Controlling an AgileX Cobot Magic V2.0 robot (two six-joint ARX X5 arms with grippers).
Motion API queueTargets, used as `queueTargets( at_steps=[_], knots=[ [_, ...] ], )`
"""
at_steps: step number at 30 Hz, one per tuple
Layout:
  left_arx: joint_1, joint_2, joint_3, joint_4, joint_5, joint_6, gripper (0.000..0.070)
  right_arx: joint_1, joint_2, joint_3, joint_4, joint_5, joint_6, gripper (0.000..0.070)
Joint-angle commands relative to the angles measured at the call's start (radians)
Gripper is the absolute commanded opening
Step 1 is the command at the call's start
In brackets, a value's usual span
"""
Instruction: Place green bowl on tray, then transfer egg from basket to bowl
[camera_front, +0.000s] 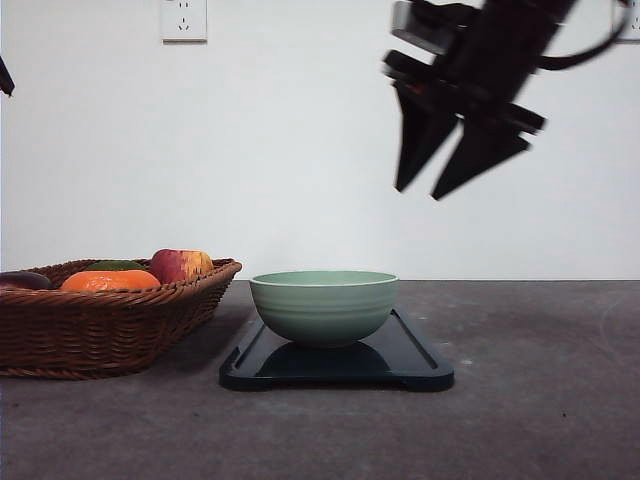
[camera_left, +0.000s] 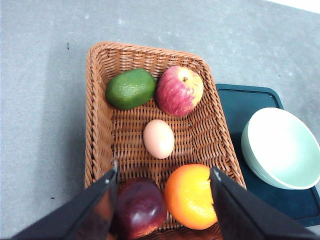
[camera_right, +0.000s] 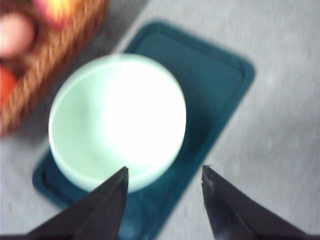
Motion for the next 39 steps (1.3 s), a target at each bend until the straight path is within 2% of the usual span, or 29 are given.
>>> queueTargets(
  at_steps=[1,10,15,20,24,30,39],
  knots=[
    [0.001,0.006,0.025,0.010,0.004,-0.001,0.0351,0.004,-0.044,-0.054,0.028,-0.002,-0.019,0.0287],
    [0.001,0.006,0.025,-0.011,0.004,-0.001,0.0351,-0.015,-0.329,-0.342,0.089,0.001,-0.028,0.0287],
    [-0.003,0.006,0.026,-0.013,0.005,-0.002,0.0351,-0.016,-0.460,-0.439,0.112,0.002,-0.049,0.0287],
    [-0.039,0.017,0.065,-0.066,-0.001,-0.002,0.0351,-0.016,-0.533,-0.487,0.115,0.003,-0.073,0.0287],
    [-0.089,0.062,0.133,-0.113,-0.059,-0.004,0.0351,-0.016,-0.533,-0.489,0.114,0.003,-0.073,0.0287],
    [-0.202,0.217,0.285,-0.196,-0.208,-0.001,0.0350,-0.016,-0.532,-0.489,0.116,0.003,-0.073,0.0287],
    [-0.322,0.501,0.462,-0.245,-0.298,-0.013,0.0352,-0.016,-0.532,-0.489,0.117,0.002,-0.073,0.0287]
  ],
)
